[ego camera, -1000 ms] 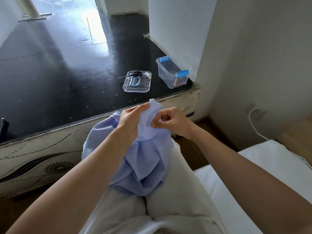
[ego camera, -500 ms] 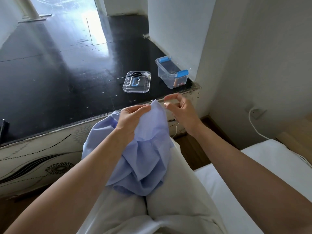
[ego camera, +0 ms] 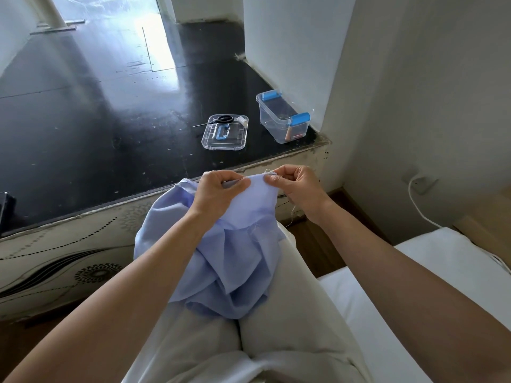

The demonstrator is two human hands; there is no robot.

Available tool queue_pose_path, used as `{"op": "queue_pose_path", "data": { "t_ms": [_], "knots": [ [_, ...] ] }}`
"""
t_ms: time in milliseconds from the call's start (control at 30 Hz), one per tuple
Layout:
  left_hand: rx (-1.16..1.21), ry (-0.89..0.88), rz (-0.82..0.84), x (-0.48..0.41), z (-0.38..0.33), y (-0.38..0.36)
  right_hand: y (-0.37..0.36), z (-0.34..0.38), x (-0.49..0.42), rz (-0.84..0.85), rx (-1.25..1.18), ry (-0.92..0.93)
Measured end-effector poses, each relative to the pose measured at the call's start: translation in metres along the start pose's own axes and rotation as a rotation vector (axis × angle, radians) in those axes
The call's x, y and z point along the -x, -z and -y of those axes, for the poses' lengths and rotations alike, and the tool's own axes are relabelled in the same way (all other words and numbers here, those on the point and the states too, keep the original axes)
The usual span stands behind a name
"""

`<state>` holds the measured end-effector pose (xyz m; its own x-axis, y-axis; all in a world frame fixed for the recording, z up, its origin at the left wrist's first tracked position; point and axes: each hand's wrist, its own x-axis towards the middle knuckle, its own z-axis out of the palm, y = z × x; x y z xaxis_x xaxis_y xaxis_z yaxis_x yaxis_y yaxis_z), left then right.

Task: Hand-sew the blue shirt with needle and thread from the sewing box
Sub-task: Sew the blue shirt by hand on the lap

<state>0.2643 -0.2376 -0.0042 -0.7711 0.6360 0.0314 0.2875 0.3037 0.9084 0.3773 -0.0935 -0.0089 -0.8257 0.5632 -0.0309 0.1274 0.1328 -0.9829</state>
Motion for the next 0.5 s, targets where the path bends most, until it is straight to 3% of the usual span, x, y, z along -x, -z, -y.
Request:
{"op": "queue_pose_path", "data": {
  "t_ms": [500],
  "knots": [
    [0.144,0.078,0.051,0.0009,-0.008,0.001,0.0027,0.0068,0.0058,0.02,-0.033,-0.006]
  ]
}}
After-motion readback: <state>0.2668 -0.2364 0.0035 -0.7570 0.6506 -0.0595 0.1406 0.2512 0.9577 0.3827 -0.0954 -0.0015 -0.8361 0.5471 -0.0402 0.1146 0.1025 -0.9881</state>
